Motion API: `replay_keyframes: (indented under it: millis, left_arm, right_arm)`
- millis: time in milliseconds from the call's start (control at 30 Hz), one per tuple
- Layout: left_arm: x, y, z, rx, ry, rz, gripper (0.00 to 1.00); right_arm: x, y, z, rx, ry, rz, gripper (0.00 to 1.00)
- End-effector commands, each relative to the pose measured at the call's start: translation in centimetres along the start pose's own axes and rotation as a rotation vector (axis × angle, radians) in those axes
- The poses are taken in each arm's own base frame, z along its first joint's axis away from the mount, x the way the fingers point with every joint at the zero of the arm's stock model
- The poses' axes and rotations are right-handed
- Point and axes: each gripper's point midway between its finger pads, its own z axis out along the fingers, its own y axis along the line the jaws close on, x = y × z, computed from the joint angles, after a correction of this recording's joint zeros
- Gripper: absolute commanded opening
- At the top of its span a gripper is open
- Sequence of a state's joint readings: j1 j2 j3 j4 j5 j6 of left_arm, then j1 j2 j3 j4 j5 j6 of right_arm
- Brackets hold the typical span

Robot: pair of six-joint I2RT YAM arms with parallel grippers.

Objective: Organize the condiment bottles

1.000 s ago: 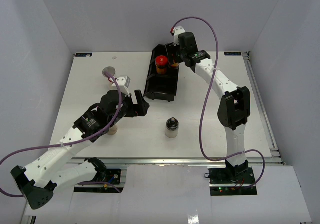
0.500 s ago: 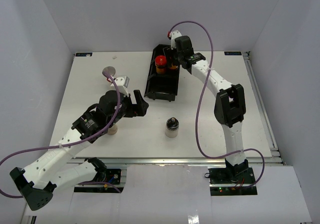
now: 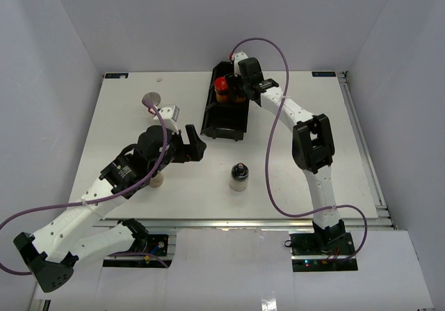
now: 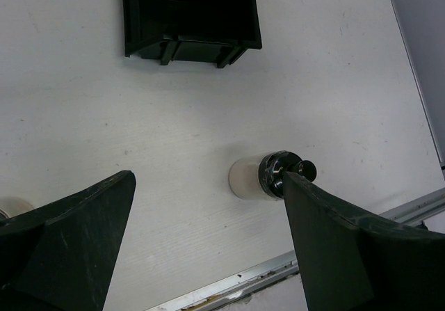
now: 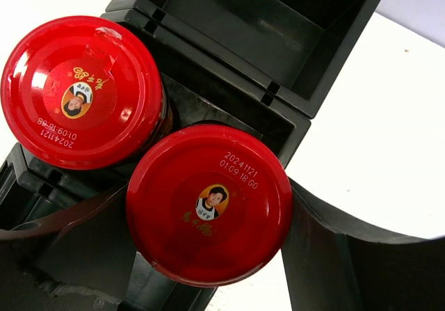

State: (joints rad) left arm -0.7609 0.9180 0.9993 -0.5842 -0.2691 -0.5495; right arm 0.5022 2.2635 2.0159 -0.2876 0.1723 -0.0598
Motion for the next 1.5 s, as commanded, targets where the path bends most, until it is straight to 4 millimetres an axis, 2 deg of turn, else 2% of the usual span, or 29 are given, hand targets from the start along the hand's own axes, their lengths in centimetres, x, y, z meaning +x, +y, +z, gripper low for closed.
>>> replay_keyframes:
  millis: [0, 100, 167, 233, 533, 633, 800, 867, 967, 1067, 1200, 1233, 1300, 1333, 1367, 1400, 1467]
  left_arm:
    - [-1.3, 0.0, -0.7, 0.003, -0.038, -0.009, 0.98]
    - [-1.1, 0.0, -0.7, 0.000, -0.035, -0.009, 0.98]
    - [-1.1, 0.1, -0.7, -0.001, -0.034, -0.009, 0.98]
    - [-1.1, 0.1, -0.7, -0.001, -0.035, -0.011, 0.98]
    - [-1.7, -0.1, -1.1, 0.002, -0.043, -0.014, 0.98]
    - [-1.6, 0.4, -0.8, -0.029, -0.046, -0.005, 0.98]
    - [-1.3, 1.2, 0.3, -0.080, -0.028, 0.009, 0.98]
    - [-1.3, 1.4, 1.0, -0.092, -0.019, 0.010, 0.98]
    - [-0.9, 2.0, 2.4, -0.105, 0.012, -0.010, 0.98]
    - [0.3, 1.9, 4.0, -0.079, 0.061, -0.050, 0.98]
    - [2.3, 1.4, 5.3, -0.042, 0.135, -0.080, 0.98]
    - [2.5, 1.4, 5.3, -0.039, 0.137, -0.089, 0.98]
    - [2.5, 1.1, 4.9, -0.015, 0.130, -0.103, 0.98]
    - [2.2, 1.0, 4.4, -0.005, 0.114, -0.109, 0.98]
    - [2.4, 1.2, 4.3, -0.009, 0.114, -0.112, 0.98]
    - [2.5, 1.4, 4.1, -0.014, 0.114, -0.114, 0.98]
    - [2.8, 1.9, 3.9, -0.029, 0.119, -0.115, 0.98]
  right_arm:
    - [-7.5, -0.6, -1.9, 0.033, -0.231, 0.012, 0.59]
    - [-7.3, -0.5, -1.8, 0.033, -0.226, 0.008, 0.67]
    - [-7.0, -0.4, -1.7, 0.033, -0.220, 0.005, 0.80]
    - [-7.0, -0.4, -1.8, 0.033, -0.219, 0.005, 0.84]
    - [-7.3, -0.8, -2.7, 0.046, -0.219, 0.002, 0.87]
    - [-8.8, -1.2, -4.7, 0.055, -0.237, 0.003, 0.87]
    - [-11.6, -2.0, -10.5, 0.059, -0.269, 0.006, 0.88]
    - [-11.5, -2.0, -12.8, 0.040, -0.250, 0.010, 0.89]
    - [-9.2, -1.1, -15.6, -0.023, -0.185, 0.028, 0.89]
    - [-5.9, 1.6, -17.7, -0.130, -0.131, 0.022, 0.91]
    - [1.4, 4.6, -20.5, -0.204, -0.002, -0.003, 0.92]
    - [2.0, 5.3, -21.7, -0.222, -0.007, 0.004, 0.92]
    - [5.2, 7.1, -22.7, -0.276, 0.018, 0.000, 0.93]
    - [5.7, 7.6, -23.7, -0.304, 0.002, 0.003, 0.93]
    - [7.4, 8.7, -24.0, -0.360, 0.016, 0.003, 0.94]
    - [8.1, 9.2, -24.6, -0.393, 0.018, 0.009, 0.94]
    - [8.2, 10.3, -25.8, -0.449, -0.004, 0.013, 0.95]
